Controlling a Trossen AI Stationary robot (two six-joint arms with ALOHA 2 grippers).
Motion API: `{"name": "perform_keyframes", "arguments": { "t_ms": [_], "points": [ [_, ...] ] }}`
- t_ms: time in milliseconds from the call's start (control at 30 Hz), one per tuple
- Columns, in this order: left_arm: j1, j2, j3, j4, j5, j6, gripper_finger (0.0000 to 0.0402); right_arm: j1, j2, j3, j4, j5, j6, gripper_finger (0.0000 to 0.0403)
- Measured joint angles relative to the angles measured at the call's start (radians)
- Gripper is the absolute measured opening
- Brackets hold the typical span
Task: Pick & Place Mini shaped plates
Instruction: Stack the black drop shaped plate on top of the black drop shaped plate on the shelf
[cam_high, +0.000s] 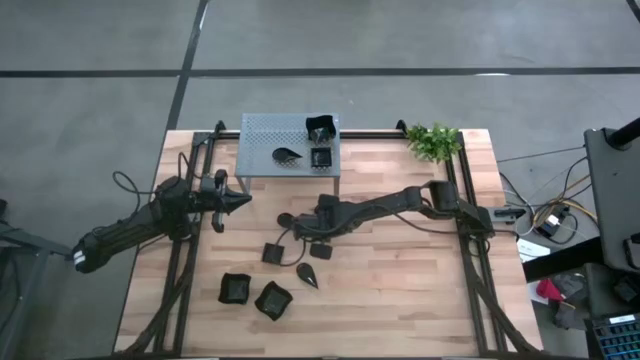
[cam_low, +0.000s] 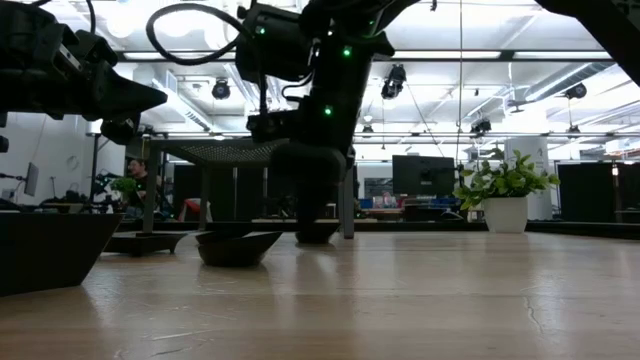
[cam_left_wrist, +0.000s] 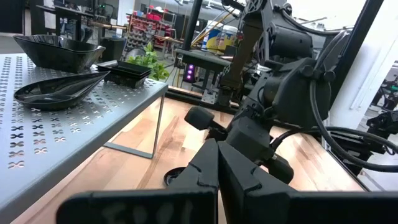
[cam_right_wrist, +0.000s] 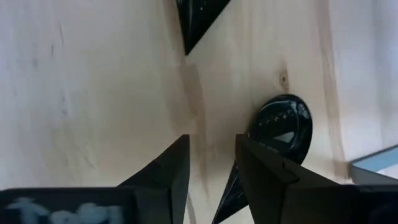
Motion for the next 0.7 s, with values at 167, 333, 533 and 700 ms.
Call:
{"name": "perform_keyframes", "arguments": {
  "t_ms": [167,333,533,700],
  "points": [
    [0.000,0.000,0.000,0.000,0.000,0.000,0.0003,-0.006,0.000,-0.013,0.003,0.060,0.012,0.0125],
    [0.000,0.000,0.000,0.000,0.000,0.000,0.0003,-0.008,0.000,-0.016,0.007,0.077,0.011,0.0114],
    [0.000,0.000,0.000,0.000,0.000,0.000,0.0003,-0.011,0.000,-0.020,0.008,0.073,0.012,0.0100],
    [0.000,0.000,0.000,0.000,0.000,0.000,0.0003,-0.015,0.000,-0.039,0.018,0.065,0.028,0.0093]
  ]
}}
